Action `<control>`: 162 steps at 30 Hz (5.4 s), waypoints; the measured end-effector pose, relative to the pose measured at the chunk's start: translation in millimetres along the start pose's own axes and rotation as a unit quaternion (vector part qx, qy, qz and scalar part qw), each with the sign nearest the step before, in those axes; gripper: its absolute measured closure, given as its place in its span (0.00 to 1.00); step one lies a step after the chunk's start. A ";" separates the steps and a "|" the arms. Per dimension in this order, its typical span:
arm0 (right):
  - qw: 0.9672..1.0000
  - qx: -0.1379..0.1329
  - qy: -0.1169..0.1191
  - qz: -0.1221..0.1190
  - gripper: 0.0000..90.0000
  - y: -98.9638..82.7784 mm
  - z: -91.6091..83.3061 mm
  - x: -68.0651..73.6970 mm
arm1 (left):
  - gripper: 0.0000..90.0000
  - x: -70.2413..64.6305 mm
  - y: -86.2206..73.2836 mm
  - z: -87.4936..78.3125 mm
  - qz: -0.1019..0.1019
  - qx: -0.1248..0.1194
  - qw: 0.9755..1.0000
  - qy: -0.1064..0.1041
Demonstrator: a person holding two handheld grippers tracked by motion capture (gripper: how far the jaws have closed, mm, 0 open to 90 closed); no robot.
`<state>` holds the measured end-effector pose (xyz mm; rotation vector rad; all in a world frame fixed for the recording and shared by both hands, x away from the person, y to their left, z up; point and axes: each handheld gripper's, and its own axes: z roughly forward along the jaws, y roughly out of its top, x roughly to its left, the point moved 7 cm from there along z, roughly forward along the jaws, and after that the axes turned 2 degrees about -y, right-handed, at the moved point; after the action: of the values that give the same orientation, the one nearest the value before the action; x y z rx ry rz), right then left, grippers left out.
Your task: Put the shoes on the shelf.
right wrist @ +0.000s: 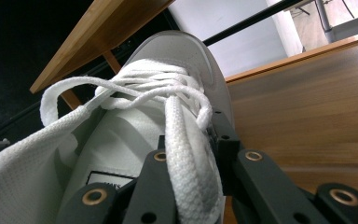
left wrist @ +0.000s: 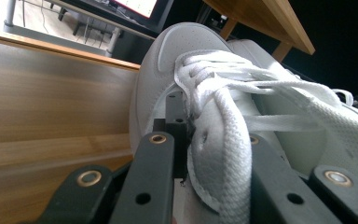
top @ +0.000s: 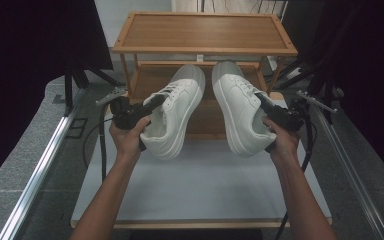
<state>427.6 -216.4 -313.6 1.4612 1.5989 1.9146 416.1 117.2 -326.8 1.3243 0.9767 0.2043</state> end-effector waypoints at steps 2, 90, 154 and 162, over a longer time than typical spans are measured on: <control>1.000 -0.001 -0.004 0.002 0.92 1.7 3.2 -1.2 | 0.92 3.0 1.8 1.9 -0.007 -0.003 1.000 0.001; 0.999 -0.014 -0.020 0.025 0.68 20.5 79.5 18.6 | 0.60 4.3 42.3 56.9 -0.015 -0.029 0.998 0.050; 0.980 0.057 0.006 -0.193 0.99 -58.3 33.0 58.5 | 1.00 -49.7 -34.1 27.5 0.103 0.081 0.991 -0.012; 0.980 0.055 0.002 -0.191 0.99 -59.7 32.7 58.7 | 1.00 -63.7 -37.0 39.7 0.144 0.095 0.985 -0.001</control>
<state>403.3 -133.1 -336.9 1.0839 1.8539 1.6346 390.6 37.6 -331.4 1.6413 0.8153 0.3359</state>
